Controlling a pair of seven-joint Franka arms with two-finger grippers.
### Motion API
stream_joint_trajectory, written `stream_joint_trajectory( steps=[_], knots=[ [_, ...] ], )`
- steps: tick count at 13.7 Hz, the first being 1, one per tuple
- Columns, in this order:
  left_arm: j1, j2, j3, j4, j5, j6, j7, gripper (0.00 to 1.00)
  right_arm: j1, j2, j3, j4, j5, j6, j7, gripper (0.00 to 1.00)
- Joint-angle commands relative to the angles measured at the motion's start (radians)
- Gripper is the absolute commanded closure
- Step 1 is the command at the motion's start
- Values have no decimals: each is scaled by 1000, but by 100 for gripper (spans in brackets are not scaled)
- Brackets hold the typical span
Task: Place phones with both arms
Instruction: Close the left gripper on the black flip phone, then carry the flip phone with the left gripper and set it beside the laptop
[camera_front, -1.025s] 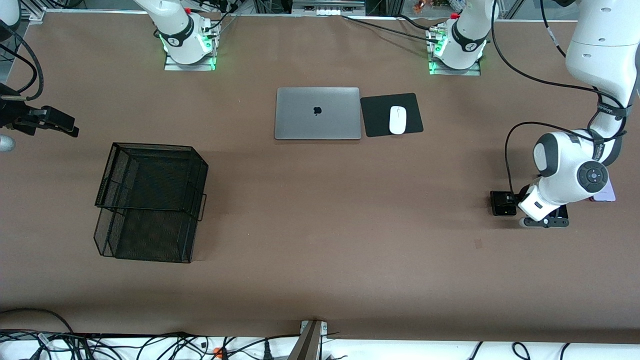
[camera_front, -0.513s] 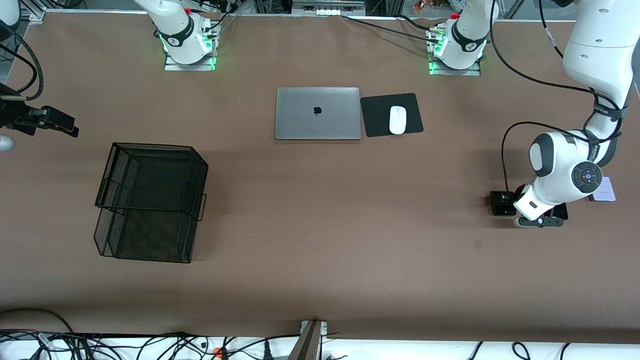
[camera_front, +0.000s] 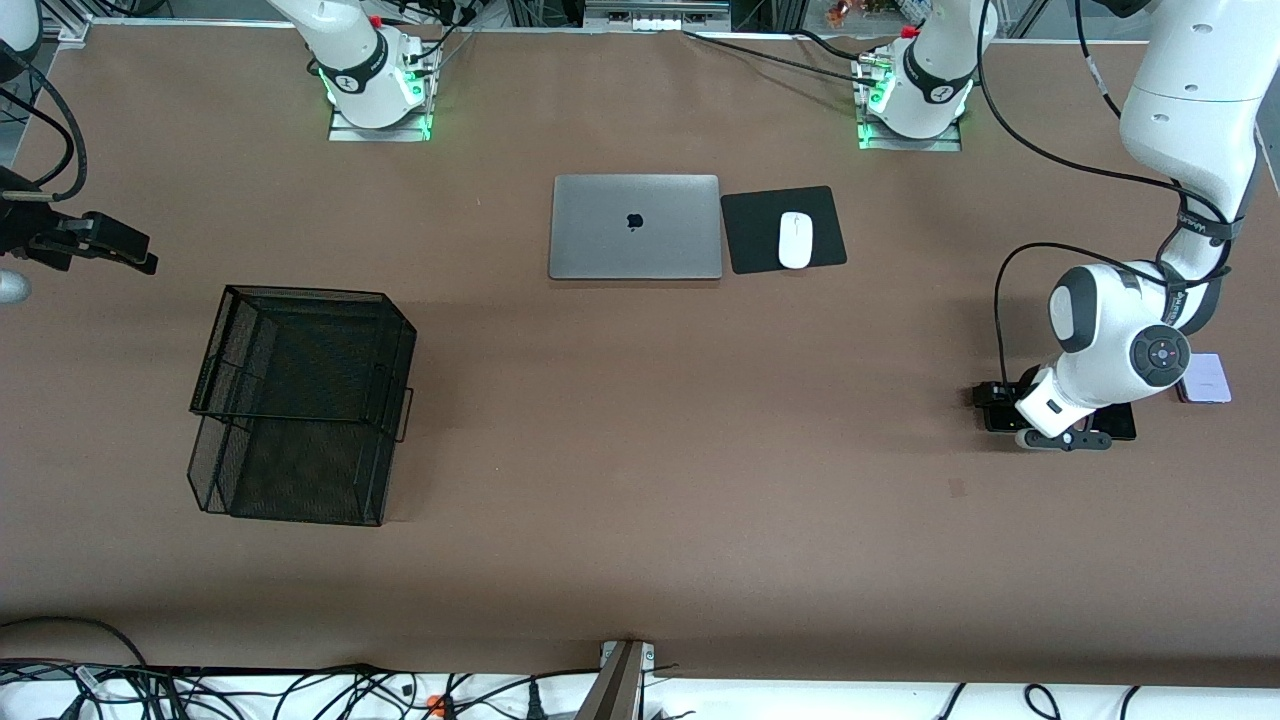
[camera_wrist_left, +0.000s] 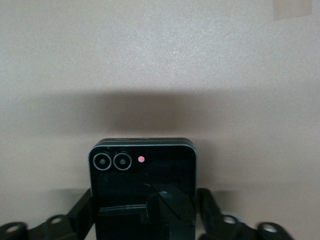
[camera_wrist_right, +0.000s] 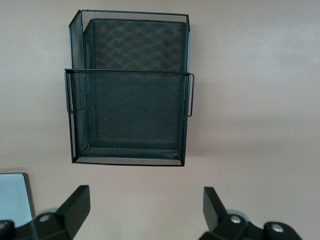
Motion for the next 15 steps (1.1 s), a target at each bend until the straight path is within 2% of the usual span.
stream_joint_trajectory(
  steps=[1, 4, 8, 11, 13, 15],
  knots=[
    [16, -8, -17, 3, 6, -9, 5, 63, -9, -28, 4, -19, 15, -2, 8, 0],
    [15, -66, -67, 33, 6, -98, 2, 68, -9, -26, 4, -19, 15, -1, 8, 0],
    [-24, -48, -170, 168, -6, -198, -4, 66, -9, -26, 4, -19, 15, -1, 10, 0],
    [-57, -19, -273, 205, -168, -195, -18, 67, -9, -26, 4, -19, 15, 1, 10, 0],
    [-167, 27, -292, 256, -222, -192, -21, 67, -9, -26, 4, -19, 15, -1, 8, 0],
    [-325, 96, -287, 361, -234, -187, -94, 67, -9, -26, 4, -19, 15, 0, 10, 0]
  ],
)
